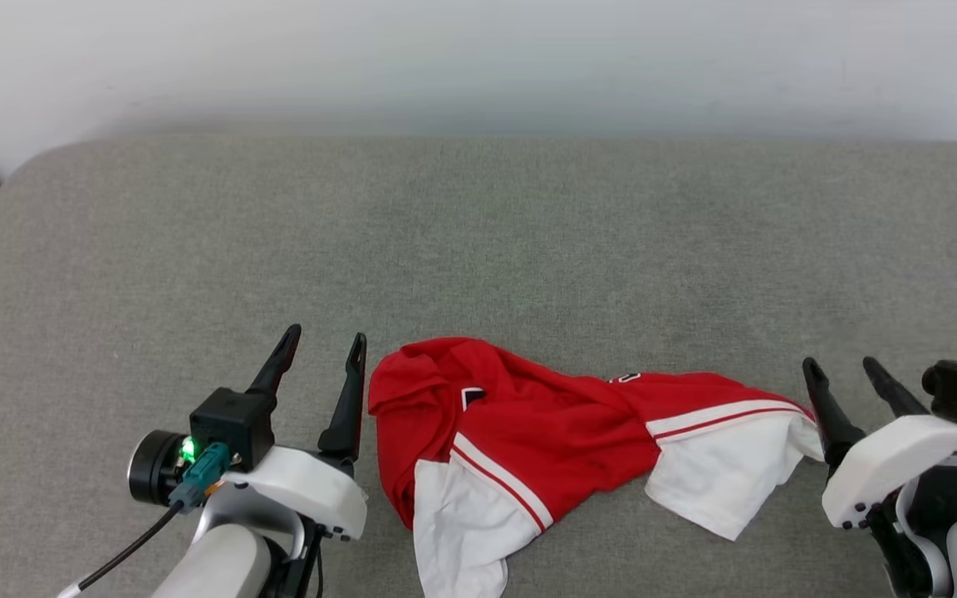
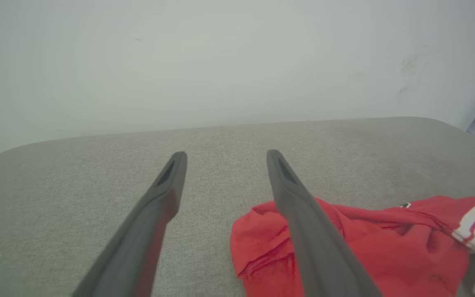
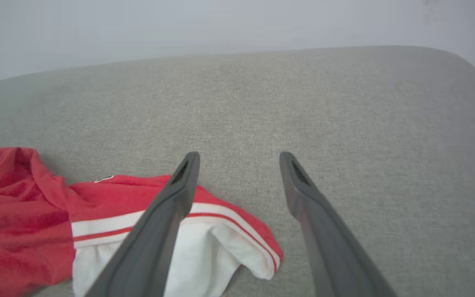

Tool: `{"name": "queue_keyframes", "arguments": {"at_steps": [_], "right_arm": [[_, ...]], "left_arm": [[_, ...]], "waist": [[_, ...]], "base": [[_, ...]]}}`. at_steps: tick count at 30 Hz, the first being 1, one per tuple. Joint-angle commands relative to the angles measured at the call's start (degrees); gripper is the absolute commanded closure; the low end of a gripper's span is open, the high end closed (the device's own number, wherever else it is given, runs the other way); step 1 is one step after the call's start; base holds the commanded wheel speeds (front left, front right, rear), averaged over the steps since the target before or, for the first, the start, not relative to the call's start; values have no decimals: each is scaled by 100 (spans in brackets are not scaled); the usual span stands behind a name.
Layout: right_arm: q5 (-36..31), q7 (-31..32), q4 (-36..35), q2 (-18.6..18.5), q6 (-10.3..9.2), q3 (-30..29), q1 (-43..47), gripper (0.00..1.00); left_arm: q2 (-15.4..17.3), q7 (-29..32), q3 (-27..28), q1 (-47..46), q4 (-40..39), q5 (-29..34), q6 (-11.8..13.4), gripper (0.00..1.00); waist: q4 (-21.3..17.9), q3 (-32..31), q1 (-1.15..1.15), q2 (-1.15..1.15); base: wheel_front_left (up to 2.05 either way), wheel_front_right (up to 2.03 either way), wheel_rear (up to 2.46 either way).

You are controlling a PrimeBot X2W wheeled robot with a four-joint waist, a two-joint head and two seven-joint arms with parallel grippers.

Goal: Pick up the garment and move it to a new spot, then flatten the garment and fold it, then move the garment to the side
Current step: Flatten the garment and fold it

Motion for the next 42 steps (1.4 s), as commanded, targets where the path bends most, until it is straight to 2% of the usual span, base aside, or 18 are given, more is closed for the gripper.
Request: {"name": "queue_keyframes", "arguments": {"at_steps": [1,4,9,17,20,22,27,33,34,35,36,42], "right_arm": [[-84,-304,-117,85,-4,-27,150,0],[-187,-557,-289,197,-4,-90,353,0],[-263,-153,-502,291,-4,-53,685,0],[-33,2279,-1097,-168,-4,743,1285,0],[78,2750,-1149,-310,-4,1049,1208,0],[140,2884,-917,-438,-4,1399,908,0],[23,2636,-368,-508,-4,1700,416,0],[194,2802,407,-430,-2,2145,387,0],[240,2853,469,-419,5,2207,391,55],[258,2871,475,-409,7,2247,386,86],[274,2830,410,-404,7,2277,358,100],[269,2429,-443,-531,3,2173,63,100]], "left_arm": [[19,-5,25,115,1,-33,55,0],[44,10,47,262,-17,-87,100,0],[82,40,63,433,-83,-136,176,0],[121,109,64,635,-236,-201,288,0],[102,115,43,535,-282,-183,286,0],[57,93,6,379,-310,-146,245,0],[3,53,-20,199,-247,-135,204,0],[-54,-8,-22,61,-112,-151,155,0],[-63,-26,-12,44,-93,-160,156,0],[-69,-44,-6,36,-74,-170,153,0],[-70,-63,1,40,-51,-177,155,0],[-51,-91,4,172,35,-180,187,0]], "waist": [[-23,-152,0,0],[-40,-324,0,0],[-67,-497,0,0],[-78,-576,0,0],[-32,-460,0,0],[52,-213,0,0],[160,79,0,0],[268,254,0,0],[271,261,0,0],[270,259,0,0],[262,245,0,0],[122,47,0,0]], "base": [[0,0,0],[0,0,0],[0,0,0],[0,0,0],[0,0,0],[0,0,0],[0,0,0],[0,0,0],[0,0,0],[0,0,0],[0,0,0],[0,0,0]]}}
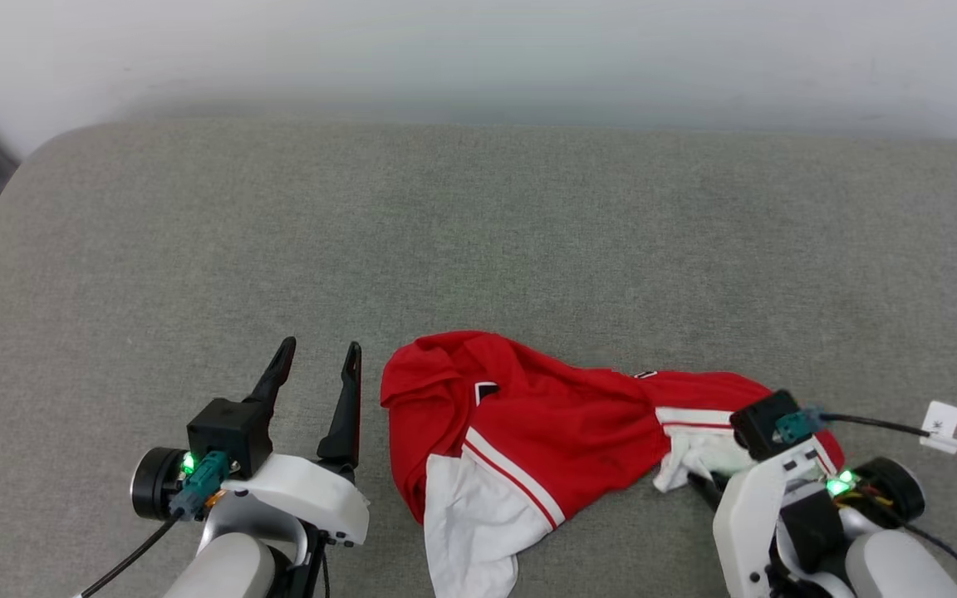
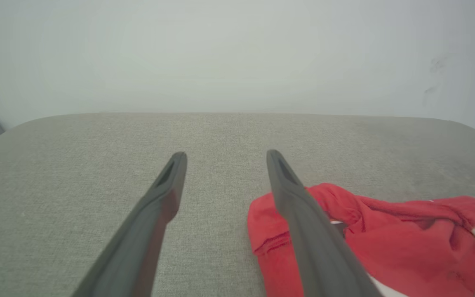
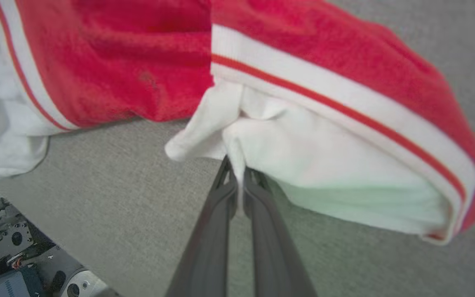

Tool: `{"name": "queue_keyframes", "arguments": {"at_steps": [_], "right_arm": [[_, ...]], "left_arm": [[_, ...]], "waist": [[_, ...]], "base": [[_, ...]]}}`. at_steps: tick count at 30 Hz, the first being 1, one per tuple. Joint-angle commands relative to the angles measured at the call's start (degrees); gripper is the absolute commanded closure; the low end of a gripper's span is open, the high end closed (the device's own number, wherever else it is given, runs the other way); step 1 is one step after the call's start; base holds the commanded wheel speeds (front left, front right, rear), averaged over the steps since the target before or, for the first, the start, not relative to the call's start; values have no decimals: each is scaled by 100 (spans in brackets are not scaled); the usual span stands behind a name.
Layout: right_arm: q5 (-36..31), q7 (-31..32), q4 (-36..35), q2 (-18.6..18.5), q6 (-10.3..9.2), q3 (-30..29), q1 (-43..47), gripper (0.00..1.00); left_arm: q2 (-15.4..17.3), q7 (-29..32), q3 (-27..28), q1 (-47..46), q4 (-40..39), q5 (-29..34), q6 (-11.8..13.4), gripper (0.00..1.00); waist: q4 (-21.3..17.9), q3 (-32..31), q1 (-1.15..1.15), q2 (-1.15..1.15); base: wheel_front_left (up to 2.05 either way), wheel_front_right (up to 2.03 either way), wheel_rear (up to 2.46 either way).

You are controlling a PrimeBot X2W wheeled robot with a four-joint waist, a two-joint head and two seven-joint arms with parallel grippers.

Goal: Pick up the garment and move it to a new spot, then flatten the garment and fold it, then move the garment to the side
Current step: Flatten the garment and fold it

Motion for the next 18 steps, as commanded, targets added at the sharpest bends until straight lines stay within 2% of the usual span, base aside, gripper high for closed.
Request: {"name": "queue_keyframes", "arguments": {"at_steps": [1,5,9,18], "right_arm": [[-28,-111,-201,-14,8,-75,-121,100],[-37,-412,-702,121,5,-492,-214,100],[-118,-530,-878,258,5,-1222,-332,100],[-211,-612,-72,431,5,-3082,-738,100]], "left_arm": [[18,-28,-5,41,1,11,5,0],[40,-14,-10,58,-21,-3,19,0],[55,10,-31,53,-60,0,30,0],[122,83,-76,-150,-200,66,13,0]], "waist": [[-73,-86,0,0],[-149,-184,0,0],[-199,-194,0,0],[-229,232,0,0]], "base": [[0,0,0],[0,0,0],[0,0,0],[0,0,0]]}}
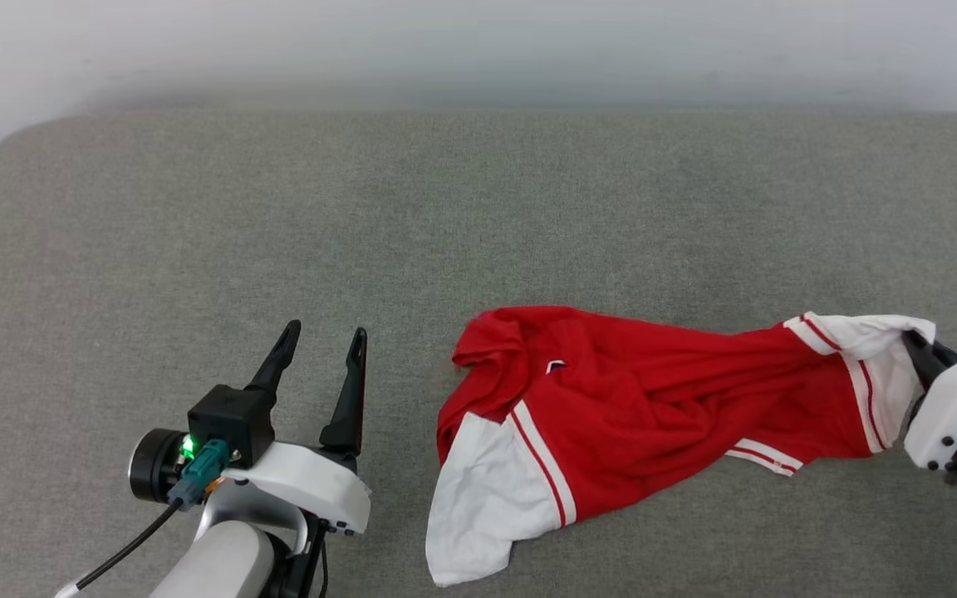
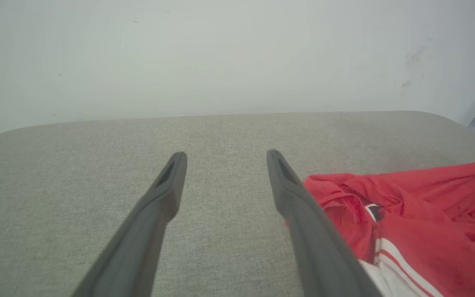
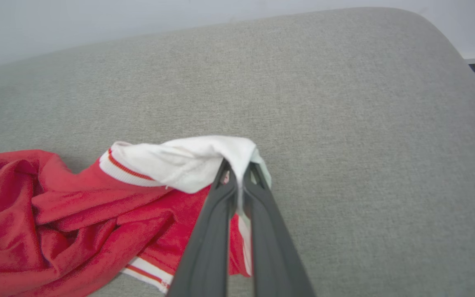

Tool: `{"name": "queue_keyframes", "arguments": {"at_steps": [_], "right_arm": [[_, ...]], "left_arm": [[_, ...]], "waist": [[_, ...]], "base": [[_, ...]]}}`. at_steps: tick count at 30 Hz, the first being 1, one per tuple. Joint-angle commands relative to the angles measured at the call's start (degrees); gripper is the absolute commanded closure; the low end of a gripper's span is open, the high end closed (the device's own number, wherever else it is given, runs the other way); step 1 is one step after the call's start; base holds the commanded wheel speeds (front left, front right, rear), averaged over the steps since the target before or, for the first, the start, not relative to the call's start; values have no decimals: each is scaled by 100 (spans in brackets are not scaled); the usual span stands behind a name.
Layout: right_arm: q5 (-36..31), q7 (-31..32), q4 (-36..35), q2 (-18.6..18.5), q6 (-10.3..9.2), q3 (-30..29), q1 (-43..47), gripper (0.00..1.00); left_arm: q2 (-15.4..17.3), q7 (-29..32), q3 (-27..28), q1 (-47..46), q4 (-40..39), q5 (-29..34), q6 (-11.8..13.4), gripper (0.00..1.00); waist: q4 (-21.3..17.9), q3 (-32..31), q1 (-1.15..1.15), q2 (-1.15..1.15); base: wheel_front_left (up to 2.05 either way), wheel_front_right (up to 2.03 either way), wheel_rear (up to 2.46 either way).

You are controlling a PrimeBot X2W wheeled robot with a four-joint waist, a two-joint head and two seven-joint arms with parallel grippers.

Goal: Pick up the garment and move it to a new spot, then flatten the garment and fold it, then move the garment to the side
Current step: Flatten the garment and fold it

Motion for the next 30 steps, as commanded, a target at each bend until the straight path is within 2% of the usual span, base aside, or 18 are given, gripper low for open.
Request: {"name": "queue_keyframes", "arguments": {"at_steps": [1,7,8,9,10,15,19,20,21,30], "right_arm": [[-40,-37,155,46,-4,-202,-167,100],[-220,-260,1012,83,-4,-886,-515,99],[-239,-320,1168,88,-4,-928,-557,76],[-262,-405,1313,70,-4,-939,-599,35],[-288,-506,1441,49,-4,-941,-636,0],[-317,-1109,1892,40,-4,-766,-723,0],[-388,-1792,1800,-19,-4,-582,-608,0],[-388,-1792,1800,-19,-4,-582,-608,0],[-474,-2105,1684,-9,-4,-509,-515,0],[-716,-3169,773,188,-4,-52,287,0]], "left_arm": [[24,20,3,-103,-39,40,-3,0],[32,1,-27,-330,-80,103,-47,0],[30,-5,-35,-360,-71,109,-54,0],[28,-13,-40,-389,-63,108,-67,0],[26,-14,-41,-405,-49,104,-77,0],[15,-52,-47,-385,35,75,-80,0],[11,-70,-48,-264,99,51,-46,0],[11,-70,-48,-264,99,51,-46,0],[13,-73,-49,-238,119,32,-29,0],[78,-40,-41,128,183,-62,80,0]], "waist": [[8,199,0,0],[77,597,0,0],[87,633,0,0],[98,659,0,0],[106,674,0,0],[111,601,0,0],[88,382,0,0],[88,382,0,0],[78,265,0,0],[-7,-422,0,0]], "base": [[0,0,0],[0,0,0],[0,0,0],[0,0,0],[0,0,0],[0,0,0],[0,0,0],[0,0,0],[0,0,0],[0,0,0]]}}
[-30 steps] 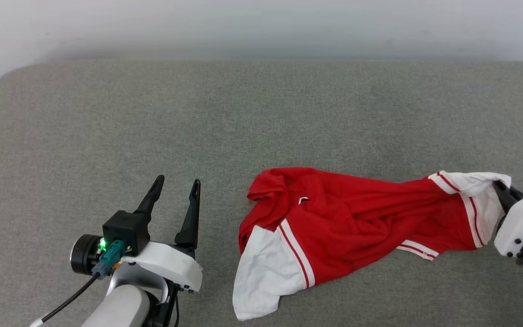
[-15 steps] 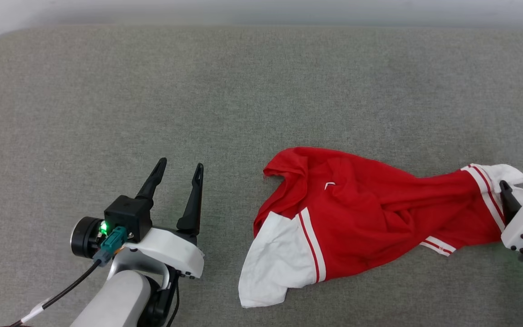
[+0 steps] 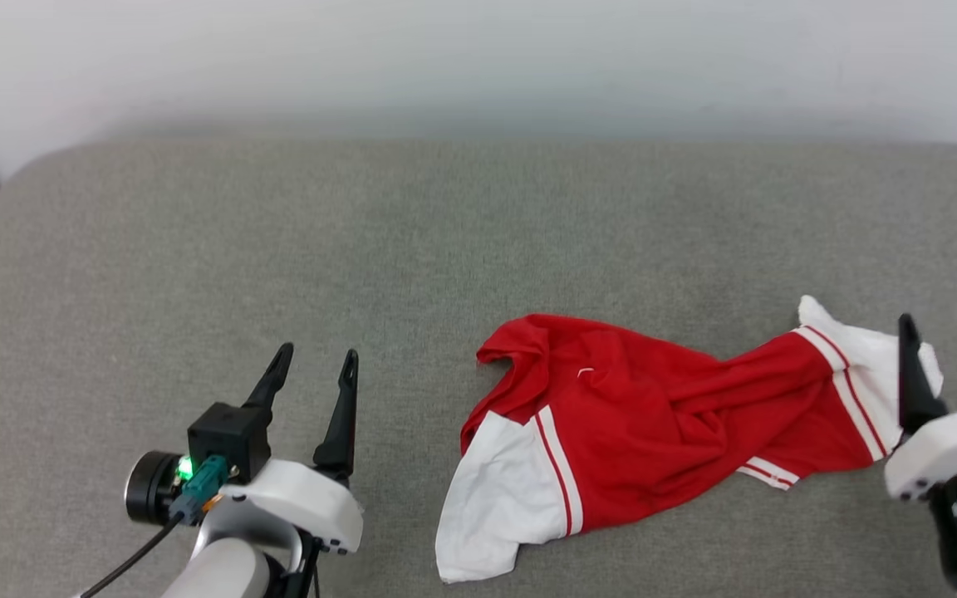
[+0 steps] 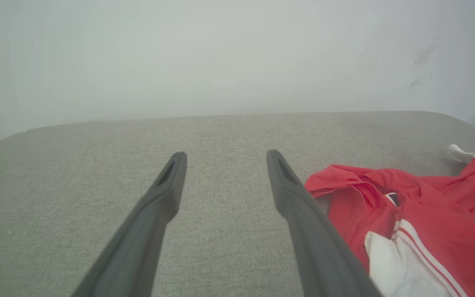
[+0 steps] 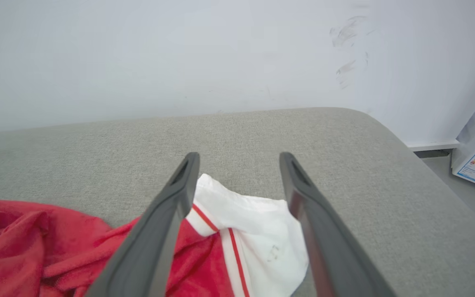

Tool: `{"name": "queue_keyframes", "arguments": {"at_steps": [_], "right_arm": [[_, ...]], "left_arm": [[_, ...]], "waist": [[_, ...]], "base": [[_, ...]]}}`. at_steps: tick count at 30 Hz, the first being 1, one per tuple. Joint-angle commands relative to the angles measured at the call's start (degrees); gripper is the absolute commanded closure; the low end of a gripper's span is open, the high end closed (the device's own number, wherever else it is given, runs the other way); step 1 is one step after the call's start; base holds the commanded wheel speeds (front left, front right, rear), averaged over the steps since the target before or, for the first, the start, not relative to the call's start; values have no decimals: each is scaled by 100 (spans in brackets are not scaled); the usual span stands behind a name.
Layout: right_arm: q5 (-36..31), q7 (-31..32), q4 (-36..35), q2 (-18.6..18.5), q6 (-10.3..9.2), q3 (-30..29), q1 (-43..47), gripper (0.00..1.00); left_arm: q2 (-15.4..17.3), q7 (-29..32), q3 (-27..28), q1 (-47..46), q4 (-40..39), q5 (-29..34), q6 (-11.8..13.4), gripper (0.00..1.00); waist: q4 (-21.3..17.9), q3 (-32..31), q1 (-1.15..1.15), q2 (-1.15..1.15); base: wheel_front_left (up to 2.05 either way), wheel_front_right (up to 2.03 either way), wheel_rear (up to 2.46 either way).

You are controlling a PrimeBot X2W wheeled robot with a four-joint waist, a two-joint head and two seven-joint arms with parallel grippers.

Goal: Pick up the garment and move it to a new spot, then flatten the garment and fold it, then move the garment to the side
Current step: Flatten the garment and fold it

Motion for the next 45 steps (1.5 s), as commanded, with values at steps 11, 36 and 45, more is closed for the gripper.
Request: {"name": "queue_keyframes", "arguments": {"at_steps": [11,36,45], "right_arm": [[-236,-185,-1510,508,-4,649,1409,0],[-370,127,-2669,662,-4,1340,1951,0],[-227,-59,-2477,662,-4,1502,1664,0]], "left_arm": [[245,144,97,527,-220,-86,269,0],[594,4231,-1471,-230,-366,-844,-930,0],[425,5051,-1797,-381,217,-1093,-1107,0]], "waist": [[-148,-678,0,0],[-554,-384,0,0],[-767,76,0,0]], "base": [[0,0,0],[0,0,0],[0,0,0]]}}
